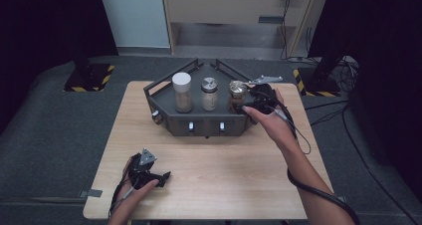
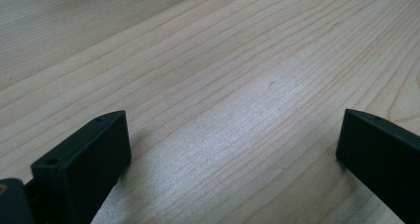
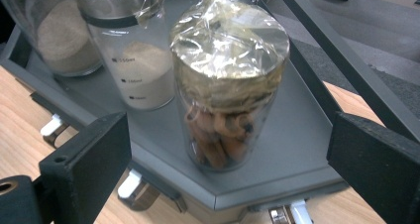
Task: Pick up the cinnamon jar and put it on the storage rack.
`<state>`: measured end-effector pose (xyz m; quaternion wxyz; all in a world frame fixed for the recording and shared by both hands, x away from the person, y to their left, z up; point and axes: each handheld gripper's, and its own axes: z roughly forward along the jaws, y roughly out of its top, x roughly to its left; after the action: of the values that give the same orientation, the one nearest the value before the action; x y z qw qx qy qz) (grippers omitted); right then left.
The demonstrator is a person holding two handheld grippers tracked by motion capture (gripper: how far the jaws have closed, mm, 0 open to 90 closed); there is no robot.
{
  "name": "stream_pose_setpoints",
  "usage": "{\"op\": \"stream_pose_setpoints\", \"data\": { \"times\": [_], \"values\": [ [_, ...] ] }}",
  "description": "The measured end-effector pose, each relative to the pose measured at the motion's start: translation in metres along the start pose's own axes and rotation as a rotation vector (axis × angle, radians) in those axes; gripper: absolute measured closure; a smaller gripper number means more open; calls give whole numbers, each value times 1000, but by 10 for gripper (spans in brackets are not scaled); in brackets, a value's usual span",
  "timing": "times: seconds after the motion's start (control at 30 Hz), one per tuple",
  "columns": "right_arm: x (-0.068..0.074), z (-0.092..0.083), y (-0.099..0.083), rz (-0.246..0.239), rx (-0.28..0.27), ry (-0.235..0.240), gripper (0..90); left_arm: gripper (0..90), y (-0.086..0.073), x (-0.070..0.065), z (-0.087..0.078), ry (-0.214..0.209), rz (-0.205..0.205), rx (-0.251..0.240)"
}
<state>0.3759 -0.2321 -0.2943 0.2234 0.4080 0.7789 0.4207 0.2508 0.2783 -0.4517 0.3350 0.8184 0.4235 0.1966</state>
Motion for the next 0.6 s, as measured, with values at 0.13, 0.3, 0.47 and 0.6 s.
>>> {"op": "stream_pose_setpoints", "data": {
  "times": [0.13,0.3,0.47,0.6],
  "values": [
    [-1,-8,-5,4,0,-7,36,0,0,0,0,0,1,1],
    [-3,-17,-13,8,-1,-10,36,0,0,0,0,0,1,1],
    [-3,-25,-23,3,-8,-7,36,0,0,0,0,0,2,2],
    [-2,-31,-33,-6,1,-6,36,0,0,0,0,0,2,2]
  ]
}}
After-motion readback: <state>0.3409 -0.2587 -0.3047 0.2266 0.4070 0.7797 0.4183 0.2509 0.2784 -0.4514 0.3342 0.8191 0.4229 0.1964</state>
